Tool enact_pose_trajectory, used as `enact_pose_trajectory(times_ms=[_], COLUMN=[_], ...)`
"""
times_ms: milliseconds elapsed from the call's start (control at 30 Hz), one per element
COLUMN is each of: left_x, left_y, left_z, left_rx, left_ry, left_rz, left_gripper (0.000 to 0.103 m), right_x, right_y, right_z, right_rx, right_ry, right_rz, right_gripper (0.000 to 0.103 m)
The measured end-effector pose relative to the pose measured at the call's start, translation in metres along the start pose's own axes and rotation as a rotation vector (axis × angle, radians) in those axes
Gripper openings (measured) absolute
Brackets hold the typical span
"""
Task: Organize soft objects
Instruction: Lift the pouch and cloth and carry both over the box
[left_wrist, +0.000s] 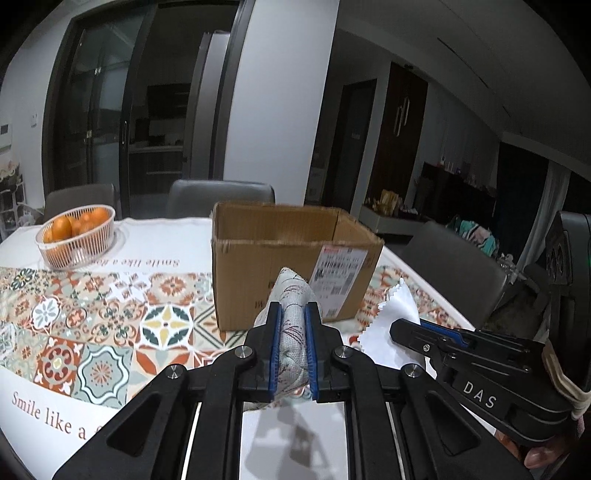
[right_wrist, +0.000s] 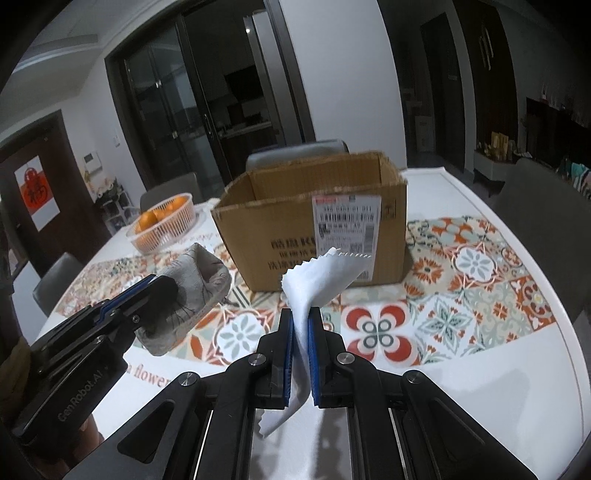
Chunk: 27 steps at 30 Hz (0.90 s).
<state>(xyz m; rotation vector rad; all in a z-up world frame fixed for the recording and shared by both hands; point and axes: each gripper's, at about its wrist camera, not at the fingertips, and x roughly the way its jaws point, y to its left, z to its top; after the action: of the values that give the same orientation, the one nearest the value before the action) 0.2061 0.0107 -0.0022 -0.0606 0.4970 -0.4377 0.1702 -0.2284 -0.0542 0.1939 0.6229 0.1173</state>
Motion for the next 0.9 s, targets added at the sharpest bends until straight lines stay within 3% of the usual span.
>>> enact_pose_trajectory(times_ms=[900], left_x=[-0.003], left_y=[-0.001], left_z=[0.058], left_rx=[0.034], left_ry=[-0.173], left_rz=[-0.013], left_gripper=[0.013], right_x=[-0.023], right_y=[0.008], right_z=[0.06], right_rx=[-0.023], right_ry=[-0.2], right_rz=[0.022], right_gripper=[0.009])
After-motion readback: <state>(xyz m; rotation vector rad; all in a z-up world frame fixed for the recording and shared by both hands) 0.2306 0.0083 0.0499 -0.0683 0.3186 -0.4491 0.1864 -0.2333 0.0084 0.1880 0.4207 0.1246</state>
